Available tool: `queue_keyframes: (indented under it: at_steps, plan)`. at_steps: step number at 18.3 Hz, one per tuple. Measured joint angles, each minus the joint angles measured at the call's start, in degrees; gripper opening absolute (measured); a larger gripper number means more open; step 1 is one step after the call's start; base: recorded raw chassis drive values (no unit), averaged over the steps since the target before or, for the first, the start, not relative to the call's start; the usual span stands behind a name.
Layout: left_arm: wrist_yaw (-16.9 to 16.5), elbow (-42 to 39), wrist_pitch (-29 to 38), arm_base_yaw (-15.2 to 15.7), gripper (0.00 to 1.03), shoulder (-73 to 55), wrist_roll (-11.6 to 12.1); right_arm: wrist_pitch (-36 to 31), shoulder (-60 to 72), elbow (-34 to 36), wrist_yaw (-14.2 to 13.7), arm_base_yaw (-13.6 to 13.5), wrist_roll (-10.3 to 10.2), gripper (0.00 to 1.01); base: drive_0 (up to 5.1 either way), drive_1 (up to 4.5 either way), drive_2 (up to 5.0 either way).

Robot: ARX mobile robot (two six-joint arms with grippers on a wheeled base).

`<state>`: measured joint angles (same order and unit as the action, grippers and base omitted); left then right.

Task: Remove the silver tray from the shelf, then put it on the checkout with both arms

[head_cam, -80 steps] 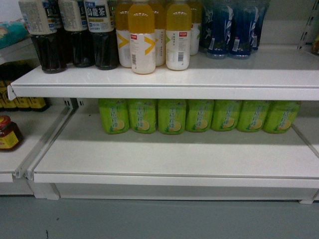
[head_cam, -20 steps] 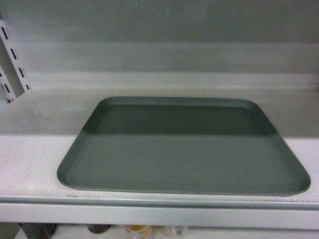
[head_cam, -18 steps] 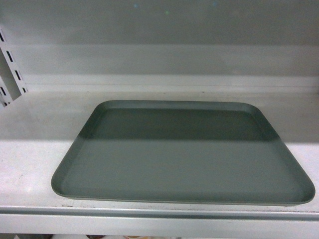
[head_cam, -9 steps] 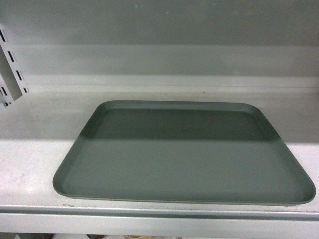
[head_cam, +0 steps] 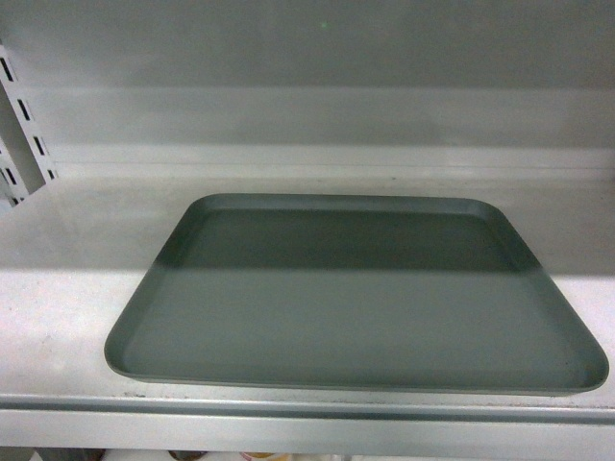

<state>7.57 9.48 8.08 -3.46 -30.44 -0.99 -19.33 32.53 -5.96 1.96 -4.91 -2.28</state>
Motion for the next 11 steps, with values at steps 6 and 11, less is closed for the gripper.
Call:
queue_keyframes:
  at_steps: [6,11]
  plan:
    - [-5.70,8.70,25.33,-2.40,0.98,-36.44,-0.76,-24.68,40.87,-10.86,1.05,-1.27,0.22,0.98,0.0,0.00,0.0]
    - [-5.90,15.43,29.62,-4.26,0.98,-56.26,-2.51,-24.65,57.61,-17.51,0.20,-3.04,-0.83,0.98,0.0,0.00,0.0]
